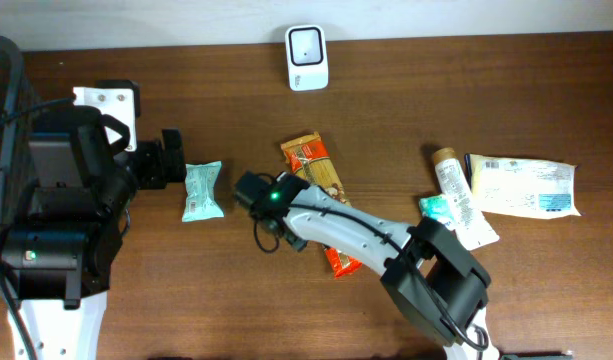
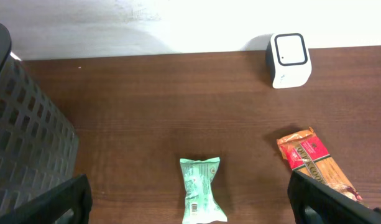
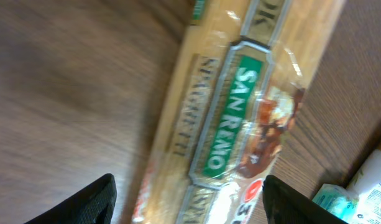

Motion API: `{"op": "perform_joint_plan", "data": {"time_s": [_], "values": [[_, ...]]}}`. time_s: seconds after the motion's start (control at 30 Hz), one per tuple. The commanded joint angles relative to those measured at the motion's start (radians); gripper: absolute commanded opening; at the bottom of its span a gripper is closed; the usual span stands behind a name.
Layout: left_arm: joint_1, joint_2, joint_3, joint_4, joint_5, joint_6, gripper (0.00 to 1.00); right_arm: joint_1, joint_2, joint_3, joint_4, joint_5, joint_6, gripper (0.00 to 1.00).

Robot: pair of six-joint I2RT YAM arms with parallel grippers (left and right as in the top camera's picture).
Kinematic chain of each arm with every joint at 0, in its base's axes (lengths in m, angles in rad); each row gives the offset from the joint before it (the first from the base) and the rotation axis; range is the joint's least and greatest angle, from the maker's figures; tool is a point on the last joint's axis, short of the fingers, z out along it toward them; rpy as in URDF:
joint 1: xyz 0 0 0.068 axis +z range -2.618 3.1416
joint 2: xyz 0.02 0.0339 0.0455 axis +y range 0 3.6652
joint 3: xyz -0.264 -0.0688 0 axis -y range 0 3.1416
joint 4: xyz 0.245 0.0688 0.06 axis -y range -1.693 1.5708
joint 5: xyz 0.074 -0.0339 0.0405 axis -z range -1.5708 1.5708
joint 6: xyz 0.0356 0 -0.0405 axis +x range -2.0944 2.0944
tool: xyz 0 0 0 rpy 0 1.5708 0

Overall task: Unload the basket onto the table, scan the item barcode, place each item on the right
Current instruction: 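Grasp the orange-capped pasta pack with the right gripper and lift it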

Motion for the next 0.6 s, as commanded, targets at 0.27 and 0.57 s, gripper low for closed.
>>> {"op": "perform_joint_plan", "data": {"time_s": [0.27, 0.57], "values": [[0.002, -0.006, 0.005, 0.002, -0.007, 0.012, 0.99, -0.011, 0.018, -0.140, -0.003, -0.016, 0.010, 0.69], [0.002, -0.006, 0.005, 0.002, -0.007, 0.012, 0.99, -0.011, 0.010, -0.104, -0.014, 0.030, 0.010, 0.04]]}}
